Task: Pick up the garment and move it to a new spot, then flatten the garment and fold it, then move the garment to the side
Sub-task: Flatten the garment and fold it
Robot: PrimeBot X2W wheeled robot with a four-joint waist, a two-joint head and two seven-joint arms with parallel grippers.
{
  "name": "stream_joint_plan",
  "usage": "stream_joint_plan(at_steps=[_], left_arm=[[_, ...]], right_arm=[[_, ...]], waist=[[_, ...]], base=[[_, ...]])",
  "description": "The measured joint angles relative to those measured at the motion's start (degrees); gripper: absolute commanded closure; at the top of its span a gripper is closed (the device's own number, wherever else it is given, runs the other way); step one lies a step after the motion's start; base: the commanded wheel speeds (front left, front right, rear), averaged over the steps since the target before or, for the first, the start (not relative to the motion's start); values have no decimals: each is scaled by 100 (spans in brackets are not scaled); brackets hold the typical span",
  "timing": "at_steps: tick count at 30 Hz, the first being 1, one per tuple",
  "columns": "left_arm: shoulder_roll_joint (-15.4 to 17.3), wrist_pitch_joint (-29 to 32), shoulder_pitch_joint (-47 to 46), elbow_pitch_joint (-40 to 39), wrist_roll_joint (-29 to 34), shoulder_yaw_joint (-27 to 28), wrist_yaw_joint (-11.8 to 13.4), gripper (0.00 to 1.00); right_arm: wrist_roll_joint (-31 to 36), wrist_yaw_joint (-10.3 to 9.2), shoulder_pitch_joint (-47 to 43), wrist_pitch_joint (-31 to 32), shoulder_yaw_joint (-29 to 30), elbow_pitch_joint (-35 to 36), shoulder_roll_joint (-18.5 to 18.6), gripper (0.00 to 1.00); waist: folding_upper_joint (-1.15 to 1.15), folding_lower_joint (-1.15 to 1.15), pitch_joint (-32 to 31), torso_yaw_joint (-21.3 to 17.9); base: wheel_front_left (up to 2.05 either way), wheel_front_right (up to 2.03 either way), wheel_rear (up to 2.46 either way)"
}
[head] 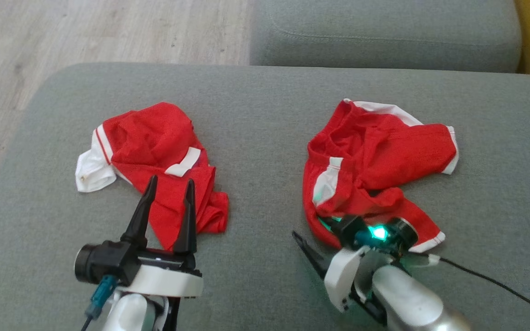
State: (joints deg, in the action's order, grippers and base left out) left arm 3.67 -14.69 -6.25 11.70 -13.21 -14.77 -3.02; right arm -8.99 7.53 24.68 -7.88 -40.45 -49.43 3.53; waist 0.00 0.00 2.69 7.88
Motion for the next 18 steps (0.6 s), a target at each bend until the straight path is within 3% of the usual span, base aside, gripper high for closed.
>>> stream_joint_plan(at_steps=[4,9,18], left_arm=[[1,0,1,0,-1,25,19,0],[1,0,2,-62,-2,96,54,0],[-3,0,5,-189,-3,181,74,0]], right_arm=[[-282,0,79,-214,146,230,2,0],[-445,0,85,-477,853,791,2,0],[157,0,-772,-598,3194,2165,2,0]], waist=[[0,0,-6,-83],[0,0,-32,-316],[0,0,-105,-838]], base=[[0,0,0],[0,0,0],[0,0,0]])
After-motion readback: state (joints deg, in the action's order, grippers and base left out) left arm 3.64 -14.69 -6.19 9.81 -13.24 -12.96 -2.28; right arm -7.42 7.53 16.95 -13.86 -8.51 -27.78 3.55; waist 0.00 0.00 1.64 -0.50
